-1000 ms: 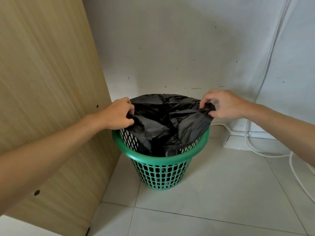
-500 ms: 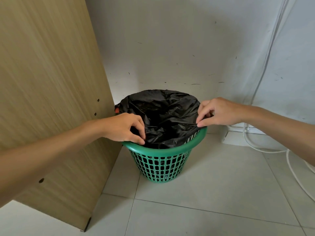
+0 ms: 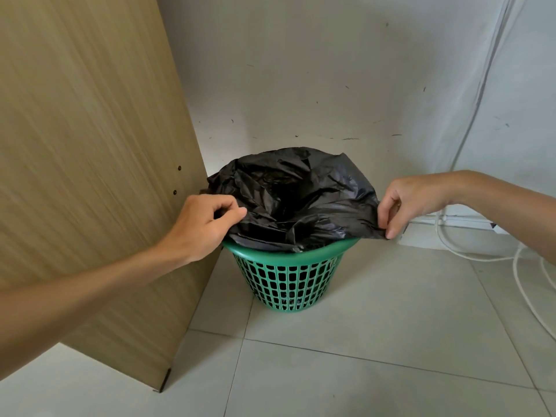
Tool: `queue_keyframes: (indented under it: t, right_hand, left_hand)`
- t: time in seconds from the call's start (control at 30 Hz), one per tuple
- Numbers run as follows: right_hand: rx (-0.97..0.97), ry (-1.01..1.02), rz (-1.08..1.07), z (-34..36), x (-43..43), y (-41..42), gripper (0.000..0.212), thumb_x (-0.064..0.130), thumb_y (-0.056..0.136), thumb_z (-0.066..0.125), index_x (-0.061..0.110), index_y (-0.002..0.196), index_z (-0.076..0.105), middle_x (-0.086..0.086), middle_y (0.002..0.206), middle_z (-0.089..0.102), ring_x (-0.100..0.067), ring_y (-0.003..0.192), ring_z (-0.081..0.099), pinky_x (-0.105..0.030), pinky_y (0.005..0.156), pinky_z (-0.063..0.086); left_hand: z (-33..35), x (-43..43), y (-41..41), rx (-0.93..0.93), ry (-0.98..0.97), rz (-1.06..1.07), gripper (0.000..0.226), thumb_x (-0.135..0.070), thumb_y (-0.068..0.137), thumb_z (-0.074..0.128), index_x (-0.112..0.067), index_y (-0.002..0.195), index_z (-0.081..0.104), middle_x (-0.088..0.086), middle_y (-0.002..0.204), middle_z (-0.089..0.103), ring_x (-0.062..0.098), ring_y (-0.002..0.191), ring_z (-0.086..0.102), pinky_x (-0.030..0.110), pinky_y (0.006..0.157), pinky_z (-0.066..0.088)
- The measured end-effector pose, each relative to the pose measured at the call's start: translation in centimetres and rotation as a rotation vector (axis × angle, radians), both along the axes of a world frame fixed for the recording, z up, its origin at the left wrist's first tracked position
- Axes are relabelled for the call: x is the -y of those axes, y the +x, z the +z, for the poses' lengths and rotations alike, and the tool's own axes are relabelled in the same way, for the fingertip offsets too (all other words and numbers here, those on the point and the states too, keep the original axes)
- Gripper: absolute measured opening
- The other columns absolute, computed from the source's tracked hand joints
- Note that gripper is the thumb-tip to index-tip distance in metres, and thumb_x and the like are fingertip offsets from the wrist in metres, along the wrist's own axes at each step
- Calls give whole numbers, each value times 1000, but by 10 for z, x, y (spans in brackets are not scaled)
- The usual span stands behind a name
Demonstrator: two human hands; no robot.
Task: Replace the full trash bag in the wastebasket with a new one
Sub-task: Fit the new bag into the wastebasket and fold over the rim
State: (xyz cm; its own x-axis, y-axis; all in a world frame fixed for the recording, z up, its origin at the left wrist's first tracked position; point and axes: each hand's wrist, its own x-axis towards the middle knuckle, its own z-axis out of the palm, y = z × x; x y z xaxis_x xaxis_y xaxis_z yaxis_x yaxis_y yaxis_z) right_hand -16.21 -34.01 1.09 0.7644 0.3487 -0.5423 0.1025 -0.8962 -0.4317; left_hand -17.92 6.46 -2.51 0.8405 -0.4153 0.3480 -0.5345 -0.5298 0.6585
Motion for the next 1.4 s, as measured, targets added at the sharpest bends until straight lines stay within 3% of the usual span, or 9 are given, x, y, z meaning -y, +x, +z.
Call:
queue_keyframes:
  t: [0.13, 0.33, 0.47, 0.57, 0.77, 0.87, 1.03, 1.23, 1.4]
  right_hand:
    - [73, -77, 27, 2, -8, 1, 4, 22, 80, 84, 23, 83, 82, 11, 82, 78, -5, 80, 70, -27, 84, 52]
    - [614, 332, -21, 20, -41, -6, 22, 36, 84, 72, 19, 71, 72, 3, 70, 70, -7, 64, 59, -32, 71, 46]
    - [367, 353, 128, 14, -84, -21, 32, 54, 79, 79, 34, 103, 78, 13, 93, 77, -2, 83, 70, -11, 70, 49]
    - [408, 245, 204, 2, -96, -22, 17, 38, 82, 83, 36, 99, 78, 13, 83, 76, -1, 75, 68, -15, 68, 49]
    - [119, 623, 93, 6, -79, -18, 21, 20, 77, 86, 17, 96, 79, -7, 87, 78, -13, 77, 71, -21, 72, 55]
    - [-94, 529, 97, 1, -67, -19, 33, 18, 73, 90, 16, 103, 78, -14, 90, 79, -19, 77, 73, -27, 72, 57]
    - [-74, 314, 221, 2, -72, -22, 26, 37, 68, 93, 29, 90, 84, -3, 88, 82, -17, 82, 77, -28, 78, 58]
    - [-291, 95, 311, 6, -79, -23, 44, 42, 71, 89, 38, 114, 77, 14, 111, 79, -2, 111, 71, -10, 94, 49]
    - [-227, 274, 165, 15, -69, -17, 30, 35, 80, 85, 18, 105, 81, -10, 103, 81, -27, 102, 77, -31, 81, 62]
  left_hand:
    - [-9, -11, -4, 69, -21, 114, 37, -11, 95, 67, -11, 62, 51, 4, 54, 43, 15, 50, 37, 29, 53, 30]
    - [2, -3, -15, 252, 127, 8, 3, -16, 87, 67, -16, 84, 68, -4, 88, 63, 18, 88, 55, 37, 84, 40]
    - [6, 8, -21, 272, 197, -249, 17, -35, 94, 67, -23, 100, 77, -8, 105, 63, 16, 100, 56, 32, 95, 34]
    - [5, 12, -21, 328, 396, -342, 26, -46, 87, 77, -24, 102, 79, -8, 108, 62, 12, 100, 55, 35, 96, 36]
    - [1, 9, -28, 440, 178, -185, 21, -24, 102, 59, -15, 85, 65, -6, 88, 62, 19, 88, 55, 36, 83, 38]
    - [-13, 5, -40, 476, 219, -171, 24, -24, 103, 52, -16, 82, 59, -8, 80, 54, 17, 79, 50, 40, 83, 38]
    - [-38, -4, -50, 604, 275, -129, 25, -28, 99, 63, -17, 77, 65, -11, 76, 59, 17, 78, 56, 39, 93, 38]
    - [-42, -2, -54, 480, 128, 14, 27, -21, 94, 70, -3, 73, 70, 8, 93, 53, 27, 90, 52, 37, 82, 45]
    - [-29, 11, -54, 127, -70, 354, 12, -22, 98, 65, -17, 89, 58, -4, 106, 44, 21, 104, 50, 22, 89, 39]
